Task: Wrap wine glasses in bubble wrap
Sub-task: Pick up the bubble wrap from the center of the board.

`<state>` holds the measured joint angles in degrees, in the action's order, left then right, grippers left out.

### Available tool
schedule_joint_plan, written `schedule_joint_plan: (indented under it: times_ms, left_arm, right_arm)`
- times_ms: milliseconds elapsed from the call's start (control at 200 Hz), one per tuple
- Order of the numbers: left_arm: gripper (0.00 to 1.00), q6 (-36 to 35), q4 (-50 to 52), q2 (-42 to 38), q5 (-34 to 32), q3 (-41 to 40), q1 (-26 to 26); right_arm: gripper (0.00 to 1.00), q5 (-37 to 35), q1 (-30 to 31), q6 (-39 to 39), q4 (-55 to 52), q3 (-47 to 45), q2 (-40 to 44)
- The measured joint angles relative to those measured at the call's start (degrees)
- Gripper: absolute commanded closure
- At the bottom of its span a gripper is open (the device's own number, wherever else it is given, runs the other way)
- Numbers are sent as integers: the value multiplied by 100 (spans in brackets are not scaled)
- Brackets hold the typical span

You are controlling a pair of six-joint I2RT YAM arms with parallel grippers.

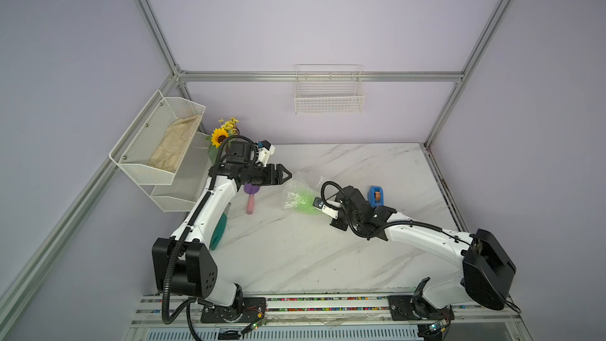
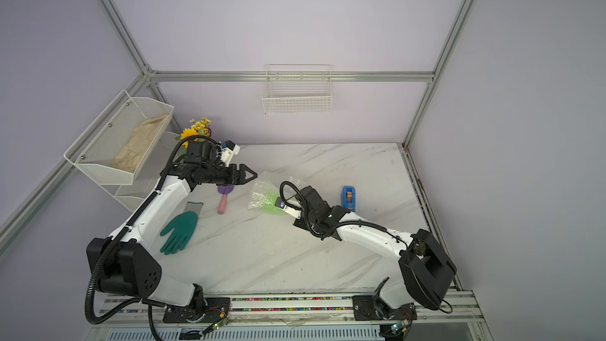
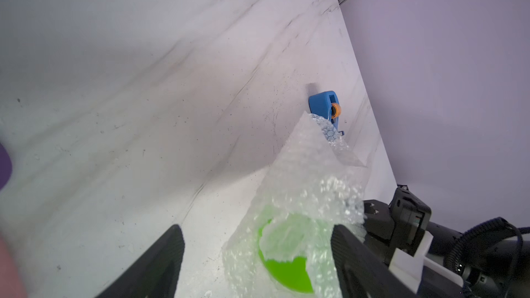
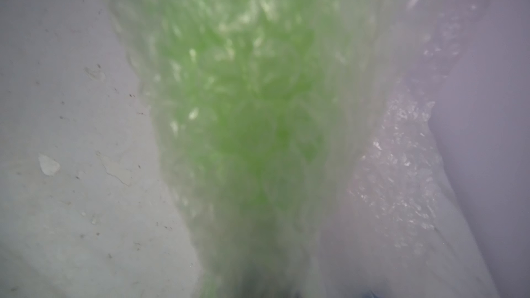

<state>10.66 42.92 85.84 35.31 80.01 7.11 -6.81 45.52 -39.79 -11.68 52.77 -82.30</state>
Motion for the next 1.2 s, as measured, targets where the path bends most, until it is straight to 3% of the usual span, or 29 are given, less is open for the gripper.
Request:
schedule_joint_plan:
  times_ms: [160, 240, 355, 485, 890, 1055, 1200]
  left_arm:
    - [9, -807, -20, -90, 260, 13, 122]
    - [8, -1224, -87, -190, 396, -44, 317]
    - [0, -1880, -170, -210, 570, -120, 715]
    - [0, -2542, -140, -46, 658, -214, 1086]
    - [0, -3171, 337, 1926, 1327, -127, 1211]
    - [0, -3574, 535, 1746, 1799, -129, 1403]
    - [0, -3915, 597, 1298, 1843, -195, 1657]
  right_arm:
    - [100, -350, 0, -1565, 476, -391, -20]
    - [100, -501, 7, -2221, 750, -614, -20]
    - [100, -717, 39, -2903, 1078, -905, -20]
    - [100, -896, 105, -3469, 1462, -1193, 4]
    - [100, -1156, 188, -3923, 2188, -1635, 295]
    - [100, -1113, 190, -3705, 2026, -1589, 483]
    - [100, -957, 190, -3397, 1714, -1436, 487]
